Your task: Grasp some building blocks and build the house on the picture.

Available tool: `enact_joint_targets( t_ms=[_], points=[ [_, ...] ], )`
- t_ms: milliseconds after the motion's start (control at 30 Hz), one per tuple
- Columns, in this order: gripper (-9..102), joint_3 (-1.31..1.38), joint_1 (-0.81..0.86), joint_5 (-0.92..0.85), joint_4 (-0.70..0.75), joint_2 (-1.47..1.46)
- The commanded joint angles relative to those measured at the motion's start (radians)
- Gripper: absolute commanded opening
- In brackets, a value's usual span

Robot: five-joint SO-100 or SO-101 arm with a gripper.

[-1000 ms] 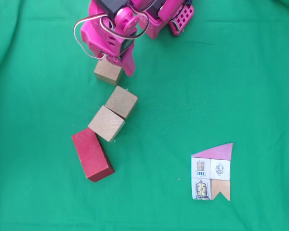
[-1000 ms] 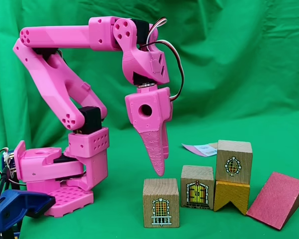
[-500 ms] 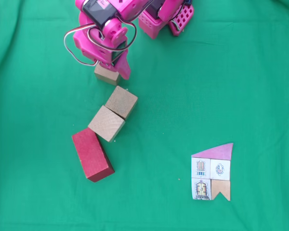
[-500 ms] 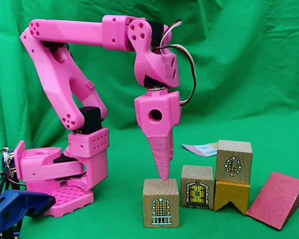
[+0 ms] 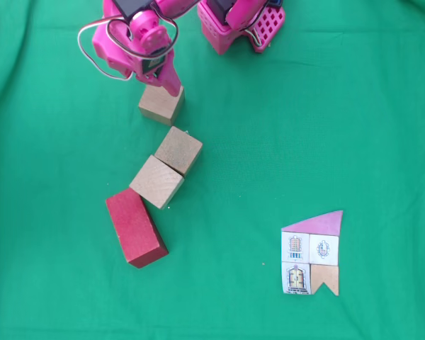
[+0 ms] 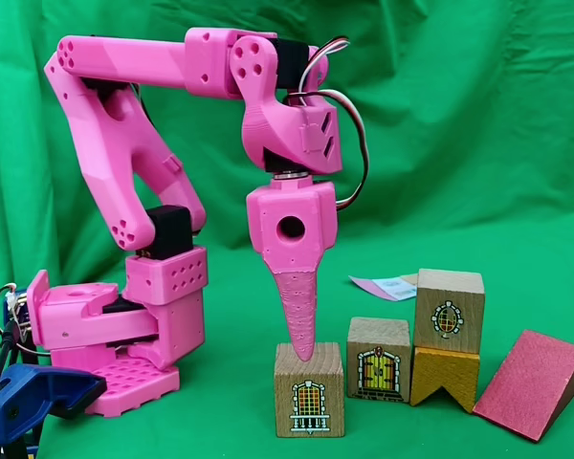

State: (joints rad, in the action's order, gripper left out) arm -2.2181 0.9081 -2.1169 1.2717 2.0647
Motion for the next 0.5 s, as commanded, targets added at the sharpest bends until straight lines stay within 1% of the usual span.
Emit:
enact_joint_targets(
  t_ms=[0, 233, 467],
  points=[
    [33, 0.037, 0.006, -0.011, -0.012, -0.003],
    [33, 0.04, 0.003, -0.012, -0.02, -0.072],
    [33, 0.021, -0.011, -0.014, -0.109, -0.086]
  ],
)
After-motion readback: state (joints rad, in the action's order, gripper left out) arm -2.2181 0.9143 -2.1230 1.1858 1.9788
